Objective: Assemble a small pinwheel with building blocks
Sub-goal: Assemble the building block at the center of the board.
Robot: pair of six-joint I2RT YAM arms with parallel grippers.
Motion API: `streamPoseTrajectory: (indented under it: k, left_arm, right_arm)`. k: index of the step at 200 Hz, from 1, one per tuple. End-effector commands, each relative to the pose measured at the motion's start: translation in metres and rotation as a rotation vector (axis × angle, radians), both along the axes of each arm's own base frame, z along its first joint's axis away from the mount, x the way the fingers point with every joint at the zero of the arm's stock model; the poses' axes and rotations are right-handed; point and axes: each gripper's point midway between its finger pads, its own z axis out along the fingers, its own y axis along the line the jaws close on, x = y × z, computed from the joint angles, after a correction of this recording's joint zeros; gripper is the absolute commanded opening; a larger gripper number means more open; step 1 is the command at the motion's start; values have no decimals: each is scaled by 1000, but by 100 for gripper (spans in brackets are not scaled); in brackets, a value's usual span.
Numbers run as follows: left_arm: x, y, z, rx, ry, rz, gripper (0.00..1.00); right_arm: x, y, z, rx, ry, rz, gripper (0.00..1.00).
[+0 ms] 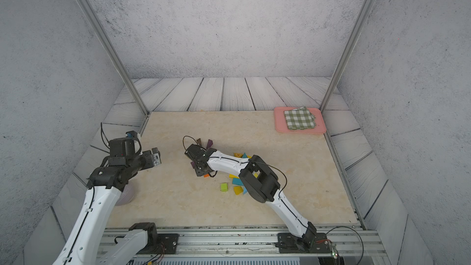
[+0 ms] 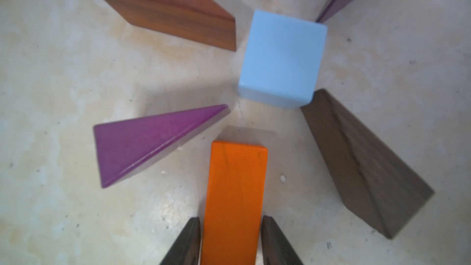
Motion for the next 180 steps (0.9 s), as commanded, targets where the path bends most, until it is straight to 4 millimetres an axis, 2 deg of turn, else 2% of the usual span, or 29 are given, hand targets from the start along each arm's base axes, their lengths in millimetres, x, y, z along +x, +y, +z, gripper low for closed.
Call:
streamPoseTrajectory:
  k: [1, 22, 48, 83, 103, 180]
  left_arm:
    - [-3, 2, -2, 7, 1, 3, 96]
    - [-3, 2, -1, 7, -1, 2, 96]
    - [-3, 2, -1, 8, -1, 1, 96]
    - [-3, 3, -1, 10, -1, 3, 96]
    - [-3, 3, -1, 10, -1, 4, 96]
    - [-4, 3, 0, 13, -5, 5, 96]
  right_arm:
    - [0, -13, -26, -65, 20, -71, 35]
    - [2, -18, -25, -71, 8, -97, 31]
    - [1, -15, -22, -43, 5, -109, 28]
    - [0, -18, -21, -45, 6, -157, 28]
    - [-2, -22, -22, -42, 11, -210, 34]
    - [-7, -19, -24, -55, 8, -210, 32]
